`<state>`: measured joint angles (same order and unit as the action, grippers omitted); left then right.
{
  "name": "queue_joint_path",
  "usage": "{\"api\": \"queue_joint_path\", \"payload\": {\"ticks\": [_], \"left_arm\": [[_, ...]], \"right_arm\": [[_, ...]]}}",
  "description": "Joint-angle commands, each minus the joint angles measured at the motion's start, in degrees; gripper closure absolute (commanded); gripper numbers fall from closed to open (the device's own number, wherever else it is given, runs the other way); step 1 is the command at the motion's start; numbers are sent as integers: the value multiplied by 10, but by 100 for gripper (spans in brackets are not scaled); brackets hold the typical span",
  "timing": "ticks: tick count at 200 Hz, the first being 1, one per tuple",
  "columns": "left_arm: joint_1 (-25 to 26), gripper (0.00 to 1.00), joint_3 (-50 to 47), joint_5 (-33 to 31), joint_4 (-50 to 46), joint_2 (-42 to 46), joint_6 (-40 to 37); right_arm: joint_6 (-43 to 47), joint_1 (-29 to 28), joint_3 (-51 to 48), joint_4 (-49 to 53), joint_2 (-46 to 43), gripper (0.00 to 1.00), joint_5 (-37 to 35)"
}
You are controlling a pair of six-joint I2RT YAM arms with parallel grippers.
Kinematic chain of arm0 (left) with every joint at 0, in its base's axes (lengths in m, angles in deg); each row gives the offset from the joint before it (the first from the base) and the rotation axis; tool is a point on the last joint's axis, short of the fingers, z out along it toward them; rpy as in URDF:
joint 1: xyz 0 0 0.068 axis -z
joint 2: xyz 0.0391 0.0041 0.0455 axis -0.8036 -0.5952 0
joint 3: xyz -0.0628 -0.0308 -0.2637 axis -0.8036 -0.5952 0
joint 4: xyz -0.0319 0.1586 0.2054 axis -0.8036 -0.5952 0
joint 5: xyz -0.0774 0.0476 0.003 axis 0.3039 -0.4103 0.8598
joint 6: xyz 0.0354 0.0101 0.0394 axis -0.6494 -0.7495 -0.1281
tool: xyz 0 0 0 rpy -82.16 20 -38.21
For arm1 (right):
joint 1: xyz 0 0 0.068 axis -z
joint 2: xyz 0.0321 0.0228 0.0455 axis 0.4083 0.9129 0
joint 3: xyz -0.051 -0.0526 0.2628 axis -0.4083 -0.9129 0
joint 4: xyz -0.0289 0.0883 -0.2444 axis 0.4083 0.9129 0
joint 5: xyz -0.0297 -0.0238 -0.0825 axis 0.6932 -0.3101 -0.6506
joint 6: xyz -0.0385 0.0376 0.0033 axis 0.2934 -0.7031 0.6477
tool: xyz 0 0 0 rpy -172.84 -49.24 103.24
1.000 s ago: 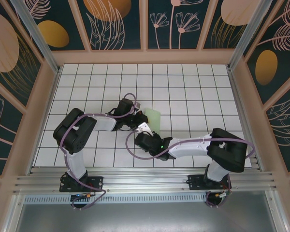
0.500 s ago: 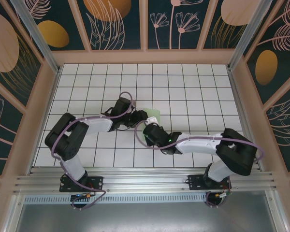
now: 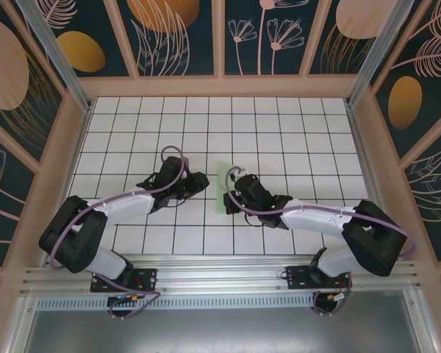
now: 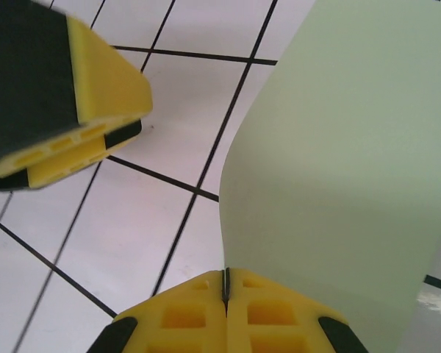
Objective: Fold a paper plane with a square sheet of paper (pick it up from the middle)
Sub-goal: Fold the second fold of the triangle at the center of the table.
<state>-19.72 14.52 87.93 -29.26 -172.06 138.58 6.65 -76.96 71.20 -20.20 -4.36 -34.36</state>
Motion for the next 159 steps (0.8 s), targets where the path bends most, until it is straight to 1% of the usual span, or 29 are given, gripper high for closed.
{"api": "queue_joint_path", "payload": {"ticks": [1,21,61,86,102,114,127,145,159], "left_arm": [[-2,61,-9,-18,-21,21,-1],[-3,64,-17,-34,-19,37,2],[-3,65,-11,-35,-23,42,-5],[-2,66,-9,-32,-23,43,-8],[-2,66,-9,-28,-21,41,-8],[-2,66,-8,-26,-22,41,-8],[-2,66,-10,-27,-18,42,-7],[-2,66,-8,-26,-16,40,-7],[-2,66,-5,-23,-18,38,-10]], "right_arm": [[-62,-4,39,-12,6,100,-8],[-95,-5,59,0,-4,100,-40],[-136,-18,89,45,-2,100,-100],[-152,-34,93,56,3,100,-117],[-172,-59,97,77,-16,100,-182],[-168,-62,90,70,-44,100,-204],[-160,-51,90,74,-60,100,-205],[-163,-41,94,90,-58,100,-204],[-172,-42,87,85,-45,100,-182]]}}
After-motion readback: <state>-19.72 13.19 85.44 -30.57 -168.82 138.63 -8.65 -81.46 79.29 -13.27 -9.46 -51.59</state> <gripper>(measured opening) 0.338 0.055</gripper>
